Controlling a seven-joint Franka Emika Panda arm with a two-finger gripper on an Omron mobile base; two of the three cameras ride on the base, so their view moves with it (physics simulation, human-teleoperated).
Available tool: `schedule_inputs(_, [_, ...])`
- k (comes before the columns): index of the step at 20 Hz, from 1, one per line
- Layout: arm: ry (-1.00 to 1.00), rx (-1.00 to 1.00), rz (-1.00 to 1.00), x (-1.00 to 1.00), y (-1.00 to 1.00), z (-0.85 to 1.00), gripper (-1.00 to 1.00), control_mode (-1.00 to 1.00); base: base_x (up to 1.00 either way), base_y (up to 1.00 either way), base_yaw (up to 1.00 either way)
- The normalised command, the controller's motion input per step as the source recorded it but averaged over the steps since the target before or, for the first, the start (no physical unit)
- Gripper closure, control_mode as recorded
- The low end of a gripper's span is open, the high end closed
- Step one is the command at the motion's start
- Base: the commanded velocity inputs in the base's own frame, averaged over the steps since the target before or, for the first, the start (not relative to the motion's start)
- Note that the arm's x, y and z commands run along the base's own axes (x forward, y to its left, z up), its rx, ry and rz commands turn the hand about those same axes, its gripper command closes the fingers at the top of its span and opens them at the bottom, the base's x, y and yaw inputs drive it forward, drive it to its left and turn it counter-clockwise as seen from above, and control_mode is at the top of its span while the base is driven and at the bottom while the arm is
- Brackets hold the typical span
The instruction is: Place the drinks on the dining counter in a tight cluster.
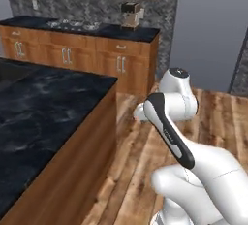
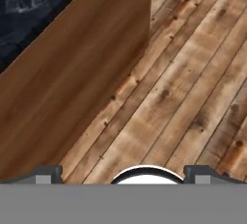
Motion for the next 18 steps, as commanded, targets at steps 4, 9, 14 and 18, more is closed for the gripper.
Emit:
schedule_inputs(4, [0.0,0.0,0.0,0.0,0.0,0.0,-1.0,1.0,0.0,0.0,-1.0])
schedule_inputs(9, [0.0,0.0,0.0,0.0,0.0,0.0,-1.0,1.0,0.4,0.28,-0.87])
schedule_inputs(14, [0.0,0.0,0.0,0.0,0.0,0.0,-1.0,1.0,0.89,0.41,-0.71])
schedule_inputs(18, [0.0,0.0,0.0,0.0,0.0,0.0,-1.0,1.0,0.96,0.31,-0.67])
